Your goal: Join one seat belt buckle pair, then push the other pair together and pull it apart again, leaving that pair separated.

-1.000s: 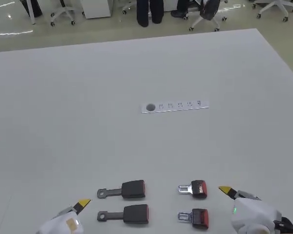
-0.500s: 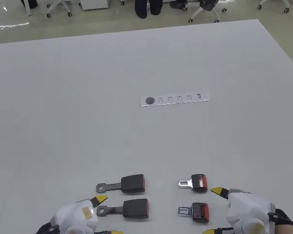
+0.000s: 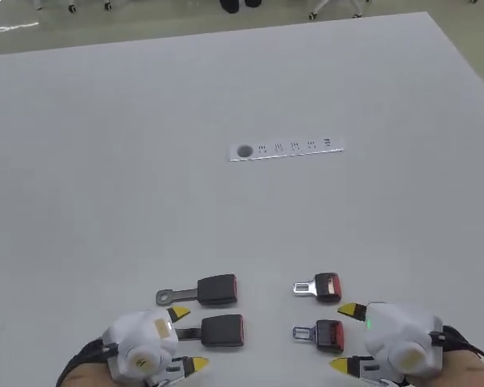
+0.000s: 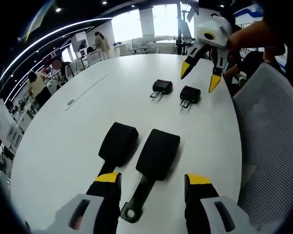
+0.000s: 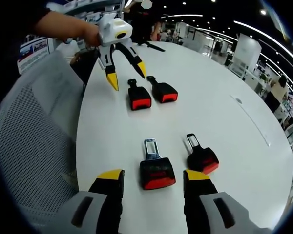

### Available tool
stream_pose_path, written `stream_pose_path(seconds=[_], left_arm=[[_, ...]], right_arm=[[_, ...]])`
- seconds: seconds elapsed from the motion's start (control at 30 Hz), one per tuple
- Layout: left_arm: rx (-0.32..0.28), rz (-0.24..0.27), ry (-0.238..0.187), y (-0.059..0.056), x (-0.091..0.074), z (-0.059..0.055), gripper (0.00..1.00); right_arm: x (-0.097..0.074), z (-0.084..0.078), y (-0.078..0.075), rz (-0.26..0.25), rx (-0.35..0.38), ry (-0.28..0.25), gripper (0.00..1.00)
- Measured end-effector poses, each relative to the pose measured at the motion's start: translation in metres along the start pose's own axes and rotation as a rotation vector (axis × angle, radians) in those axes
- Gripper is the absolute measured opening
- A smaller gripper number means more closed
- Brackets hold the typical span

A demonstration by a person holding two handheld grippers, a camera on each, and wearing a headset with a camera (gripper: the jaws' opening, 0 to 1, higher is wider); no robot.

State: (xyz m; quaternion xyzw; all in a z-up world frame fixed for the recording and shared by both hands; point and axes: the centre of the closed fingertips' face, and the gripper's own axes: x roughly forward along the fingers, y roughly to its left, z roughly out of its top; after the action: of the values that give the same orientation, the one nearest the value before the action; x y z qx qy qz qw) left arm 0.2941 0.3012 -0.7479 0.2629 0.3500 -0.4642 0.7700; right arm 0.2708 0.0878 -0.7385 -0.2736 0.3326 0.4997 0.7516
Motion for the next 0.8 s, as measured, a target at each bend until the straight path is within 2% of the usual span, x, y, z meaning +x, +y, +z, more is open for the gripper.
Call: stream_pose_path(seconds=[0.17,0.27,0.4,0.5,0.57,0.8], left_arm=[[0.021,-0.022,0.019,-0.002,0.007,0.003,0.53],[0.024,-0.033,0.019,-0.003,0.009,0.006,0.53],[0.035,-0.054,0.03,-0.004,0.014,0.003,0.52],[0.043,-0.076,0.044,-0.005,0.017,0.002,0.52],[0.041,-0.073,0.052,-0.003,0.02,0.002,0.51],[0.051,-0.098,0.056,-0.001,0.03,0.004,0.48]], right_arm=[[0.003,-0.001,0.003,0.028,-0.009,0.016,0.4],[0.004,0.001,0.002,0.032,-0.013,0.018,0.41],[0.007,0.001,0.001,0.043,-0.018,0.026,0.41],[0.01,-0.002,0.002,0.062,-0.022,0.033,0.4],[0.01,-0.003,0.004,0.08,-0.031,0.047,0.39],[0.019,-0.011,0.0,0.108,-0.04,0.066,0.38]])
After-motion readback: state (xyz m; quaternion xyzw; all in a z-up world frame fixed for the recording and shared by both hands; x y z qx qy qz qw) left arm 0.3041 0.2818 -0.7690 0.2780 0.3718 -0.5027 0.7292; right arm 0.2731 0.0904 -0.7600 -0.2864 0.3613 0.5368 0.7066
